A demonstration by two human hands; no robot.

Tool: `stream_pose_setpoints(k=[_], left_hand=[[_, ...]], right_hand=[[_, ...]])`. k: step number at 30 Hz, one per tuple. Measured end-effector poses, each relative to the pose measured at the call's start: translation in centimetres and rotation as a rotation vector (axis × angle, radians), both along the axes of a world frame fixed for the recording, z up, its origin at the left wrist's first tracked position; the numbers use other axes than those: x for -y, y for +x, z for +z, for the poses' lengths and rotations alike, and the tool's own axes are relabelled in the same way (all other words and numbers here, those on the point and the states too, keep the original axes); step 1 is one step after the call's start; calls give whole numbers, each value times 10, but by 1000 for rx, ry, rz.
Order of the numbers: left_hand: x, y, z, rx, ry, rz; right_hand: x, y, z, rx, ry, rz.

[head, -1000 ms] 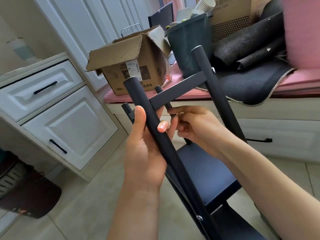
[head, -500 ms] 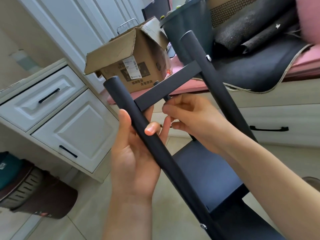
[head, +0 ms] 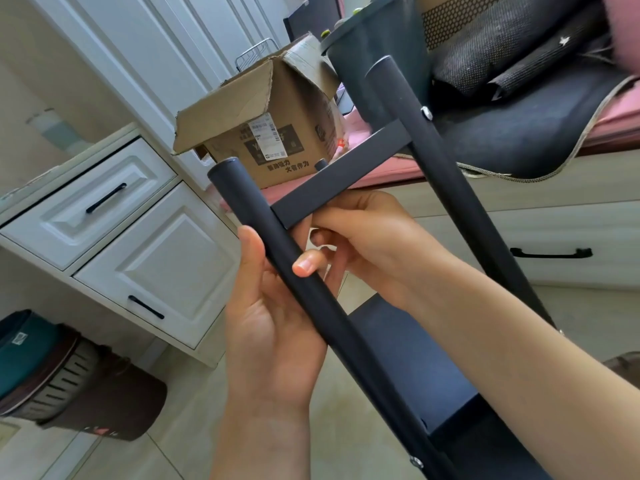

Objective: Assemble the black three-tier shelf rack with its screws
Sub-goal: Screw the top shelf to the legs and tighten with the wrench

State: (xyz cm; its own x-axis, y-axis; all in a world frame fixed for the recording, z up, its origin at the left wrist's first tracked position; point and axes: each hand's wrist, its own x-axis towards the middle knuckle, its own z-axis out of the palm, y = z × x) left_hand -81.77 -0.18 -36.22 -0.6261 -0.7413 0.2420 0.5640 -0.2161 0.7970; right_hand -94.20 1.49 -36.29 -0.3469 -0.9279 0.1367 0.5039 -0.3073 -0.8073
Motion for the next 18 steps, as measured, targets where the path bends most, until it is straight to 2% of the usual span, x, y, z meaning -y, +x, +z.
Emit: stream_pose_setpoints(k=[6, 18], left_hand=[[3, 2, 1, 21, 0, -29], [9, 10, 4, 80, 34, -98]], right_hand=[[3, -1, 2, 65, 25, 39], [3, 3, 0, 52, 48, 137]])
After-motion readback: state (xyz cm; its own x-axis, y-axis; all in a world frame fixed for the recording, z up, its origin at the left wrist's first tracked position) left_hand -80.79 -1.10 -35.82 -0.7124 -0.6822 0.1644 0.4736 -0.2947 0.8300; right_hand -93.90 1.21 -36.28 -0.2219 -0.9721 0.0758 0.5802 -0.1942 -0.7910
